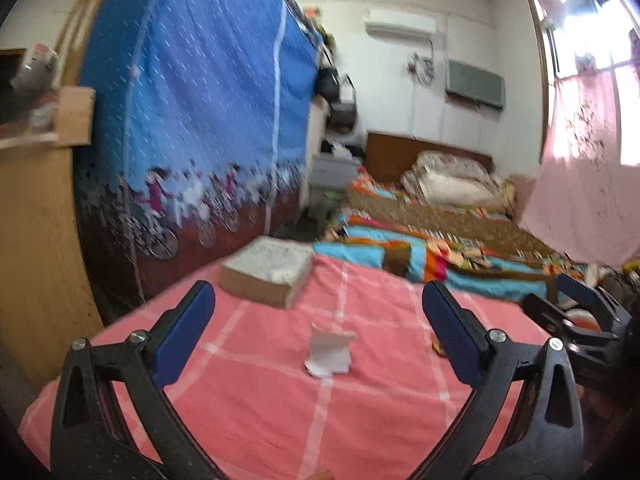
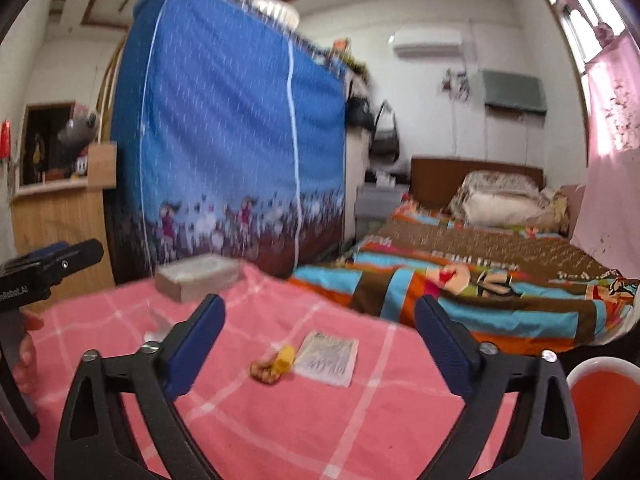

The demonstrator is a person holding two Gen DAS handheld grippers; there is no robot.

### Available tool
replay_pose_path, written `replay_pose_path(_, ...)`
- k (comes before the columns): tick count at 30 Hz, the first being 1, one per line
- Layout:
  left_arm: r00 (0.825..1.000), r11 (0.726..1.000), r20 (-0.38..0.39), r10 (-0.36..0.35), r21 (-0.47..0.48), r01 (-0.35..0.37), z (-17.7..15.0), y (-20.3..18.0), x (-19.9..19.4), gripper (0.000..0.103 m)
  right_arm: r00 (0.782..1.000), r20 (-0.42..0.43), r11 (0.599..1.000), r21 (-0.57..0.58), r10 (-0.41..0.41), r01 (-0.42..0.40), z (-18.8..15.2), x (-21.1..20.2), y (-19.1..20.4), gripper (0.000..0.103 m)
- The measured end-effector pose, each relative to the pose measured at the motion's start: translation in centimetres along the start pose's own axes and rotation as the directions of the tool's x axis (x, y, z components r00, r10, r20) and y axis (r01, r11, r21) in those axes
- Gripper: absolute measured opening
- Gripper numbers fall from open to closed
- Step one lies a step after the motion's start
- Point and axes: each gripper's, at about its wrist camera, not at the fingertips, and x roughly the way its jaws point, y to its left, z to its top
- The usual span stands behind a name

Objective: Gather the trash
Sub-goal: 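Move both tools back over the bedspread toward the white paper scrap and walnut shell, then grasp the white paper scrap with the left tool while the right tool grasps the walnut shell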

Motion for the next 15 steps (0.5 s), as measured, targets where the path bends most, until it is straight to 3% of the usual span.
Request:
replay_pose_path(5, 0.992, 0.998, -0.110, -0.064, -0.012, 0.063, -0.7, 0.0, 2.1, 0.101, 0.993, -0.102, 0.999, 0.001, 0.053, -0.053, -0.5, 1.9, 0.6, 0.068)
replay_pose_path(9, 0.977, 0.997, -0.203, -0.072, -0.005, 0.073, -1.0, -0.3, 3.9, 0.101, 0.974, -0.206, 0.996, 0.004, 0.090, -0.091, -1.0, 3.7, 0.9, 0.062)
replay_pose_path(12, 0.950, 0.995, -0.299, -0.095, -0.033, 0.089, -1.4, -0.1, 6.0, 0.096, 0.950, -0.288, 0.993, 0.029, 0.118, -0.114, -1.6, 5.2, 1.0, 0.058)
replay_pose_path(15, 0.908, 0.987, -0.392, -0.150, -0.117, 0.113, -2.0, 0.8, 8.2, 0.089, 0.919, -0.360, 0.987, 0.066, 0.161, -0.147, -2.2, 6.5, 0.8, 0.057)
